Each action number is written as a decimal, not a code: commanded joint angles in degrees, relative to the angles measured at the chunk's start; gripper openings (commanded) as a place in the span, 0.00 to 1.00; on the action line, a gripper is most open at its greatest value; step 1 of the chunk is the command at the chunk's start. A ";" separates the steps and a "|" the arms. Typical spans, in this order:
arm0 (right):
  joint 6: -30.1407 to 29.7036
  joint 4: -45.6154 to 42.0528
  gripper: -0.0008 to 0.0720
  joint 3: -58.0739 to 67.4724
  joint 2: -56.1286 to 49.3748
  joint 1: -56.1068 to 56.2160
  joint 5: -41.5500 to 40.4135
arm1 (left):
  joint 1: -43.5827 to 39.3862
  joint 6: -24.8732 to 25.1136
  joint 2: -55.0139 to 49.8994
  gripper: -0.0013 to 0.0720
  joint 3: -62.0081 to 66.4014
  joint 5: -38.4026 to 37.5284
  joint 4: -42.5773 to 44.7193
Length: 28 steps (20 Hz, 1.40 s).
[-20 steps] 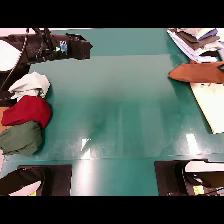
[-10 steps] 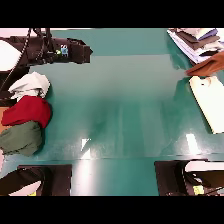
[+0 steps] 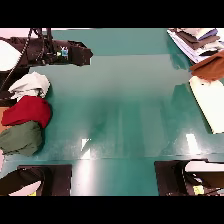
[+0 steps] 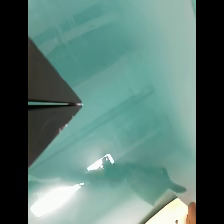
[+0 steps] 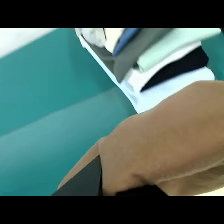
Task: Fold the shirts.
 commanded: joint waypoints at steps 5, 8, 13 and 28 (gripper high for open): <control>0.20 -10.36 0.03 -17.94 9.33 -3.19 -0.66 | -0.02 0.13 0.00 0.05 0.00 -1.11 -0.42; -0.24 -17.46 0.03 -27.06 15.23 -6.58 -0.07 | -0.02 0.20 0.00 0.05 0.00 -1.05 -0.37; -0.15 -27.50 0.53 -38.91 22.10 -14.05 2.43 | -0.02 0.63 0.00 0.05 0.00 -1.07 -0.37; -0.17 -1.07 0.63 -38.77 31.93 7.19 -0.98 | -0.02 0.57 0.00 0.05 0.00 0.66 -0.37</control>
